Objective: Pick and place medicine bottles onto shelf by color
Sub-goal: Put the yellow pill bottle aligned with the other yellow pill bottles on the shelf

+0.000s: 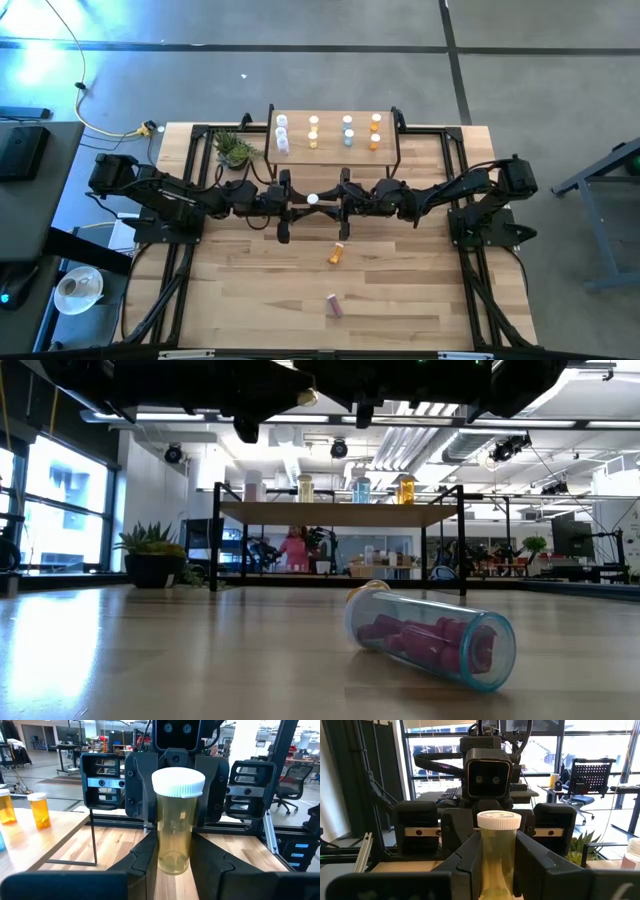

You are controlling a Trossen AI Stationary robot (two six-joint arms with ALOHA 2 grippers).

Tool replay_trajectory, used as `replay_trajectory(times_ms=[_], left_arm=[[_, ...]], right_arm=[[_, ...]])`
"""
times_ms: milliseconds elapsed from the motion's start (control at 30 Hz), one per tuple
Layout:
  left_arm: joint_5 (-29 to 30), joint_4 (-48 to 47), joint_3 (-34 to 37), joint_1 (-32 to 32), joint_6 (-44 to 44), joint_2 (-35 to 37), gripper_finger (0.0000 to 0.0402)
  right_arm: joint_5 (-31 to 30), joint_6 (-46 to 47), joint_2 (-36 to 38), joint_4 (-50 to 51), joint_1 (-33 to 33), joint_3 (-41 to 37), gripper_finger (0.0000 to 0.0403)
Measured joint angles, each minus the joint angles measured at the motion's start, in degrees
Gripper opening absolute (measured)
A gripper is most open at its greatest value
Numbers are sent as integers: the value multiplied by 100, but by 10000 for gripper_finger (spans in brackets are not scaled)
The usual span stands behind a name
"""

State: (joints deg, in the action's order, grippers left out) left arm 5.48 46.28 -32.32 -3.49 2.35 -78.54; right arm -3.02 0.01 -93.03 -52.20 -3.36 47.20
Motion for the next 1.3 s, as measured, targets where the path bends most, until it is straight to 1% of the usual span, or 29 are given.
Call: replay_trajectory(times_ms=[133,233,500,633,767,833,1000,1067,1233,1300], left_arm=[[2,-37,0,-2,0,0,86],[3,-80,2,-2,-2,0,86],[406,-302,4,0,-129,-7,86],[637,-482,4,2,-254,-9,86],[913,-454,1,-28,-272,-3,86],[1007,-438,-9,-47,-294,17,86],[1266,-606,-7,-82,-366,11,86],[1329,-694,-7,-107,-365,11,86],[1338,-829,-7,-213,-299,11,86],[1338,-906,-7,-242,-259,11,86]], right_arm=[[-1,0,2,76,0,4,83],[2,2,6,186,0,8,93],[-103,269,14,706,4,14,165],[-157,265,171,1270,4,17,183],[-561,271,422,1986,-2,5,185],[-655,275,533,2404,-2,-13,185],[-883,271,915,2932,-2,-2,186],[-942,255,1060,3050,-2,-4,186],[-1387,-35,1507,2995,-1,-4,186],[-1463,-130,1688,2876,33,-4,186]])
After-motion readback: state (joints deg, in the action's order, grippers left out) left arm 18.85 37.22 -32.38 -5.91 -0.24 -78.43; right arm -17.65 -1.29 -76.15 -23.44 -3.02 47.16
